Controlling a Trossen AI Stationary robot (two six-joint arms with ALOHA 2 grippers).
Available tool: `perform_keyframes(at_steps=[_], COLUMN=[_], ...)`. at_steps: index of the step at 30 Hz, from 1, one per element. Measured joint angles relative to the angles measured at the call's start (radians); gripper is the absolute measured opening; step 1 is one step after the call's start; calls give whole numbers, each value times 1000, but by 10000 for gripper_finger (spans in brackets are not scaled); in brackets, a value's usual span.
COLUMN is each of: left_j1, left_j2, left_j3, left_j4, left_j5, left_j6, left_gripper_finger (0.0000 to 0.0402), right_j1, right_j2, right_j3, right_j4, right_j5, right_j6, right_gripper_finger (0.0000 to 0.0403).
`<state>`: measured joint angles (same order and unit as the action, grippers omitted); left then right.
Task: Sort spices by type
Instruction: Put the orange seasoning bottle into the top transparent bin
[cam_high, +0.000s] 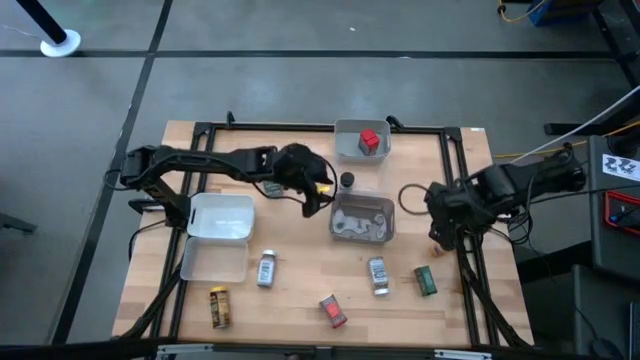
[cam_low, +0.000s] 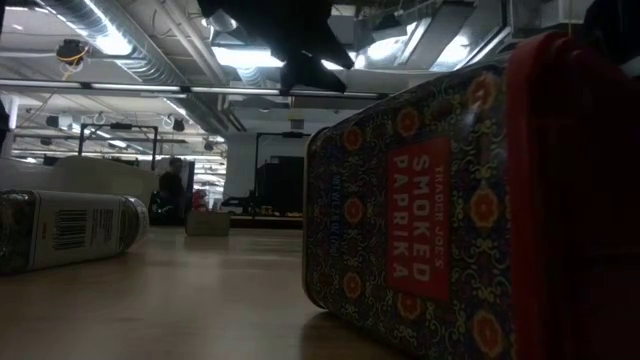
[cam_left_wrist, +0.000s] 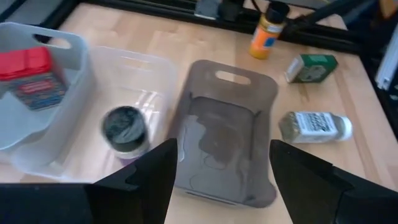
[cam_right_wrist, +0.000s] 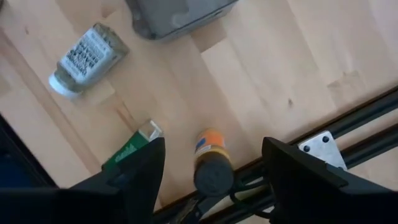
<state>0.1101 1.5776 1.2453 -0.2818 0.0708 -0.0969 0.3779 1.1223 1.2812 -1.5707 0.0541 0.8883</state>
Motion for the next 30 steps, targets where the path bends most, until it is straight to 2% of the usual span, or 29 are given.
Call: perform_keyframes(at_steps=[6, 11, 14, 26, 30], left_j1=[-52, -87, -106, -170, -188], left_j2=[0, 0, 0, 1, 1], left_j3=[0, 0, 0, 0, 0], left_j4=[1, 1, 2, 1, 2], left_j5=[0, 0, 0, -2, -8], left_j6=[22, 21, 21, 25, 24], left_gripper_finger=[239, 239, 239, 239, 239], right_j1=[146, 222, 256, 357, 372], right_j2=[50, 95, 119, 180, 174], right_j3=[0, 0, 0, 0, -47], right_j4=[0, 0, 0, 0, 1], right_j5=[36, 68, 69, 71, 79], right_j6=[99, 275, 306, 234, 234], right_gripper_finger=[270, 270, 270, 270, 270])
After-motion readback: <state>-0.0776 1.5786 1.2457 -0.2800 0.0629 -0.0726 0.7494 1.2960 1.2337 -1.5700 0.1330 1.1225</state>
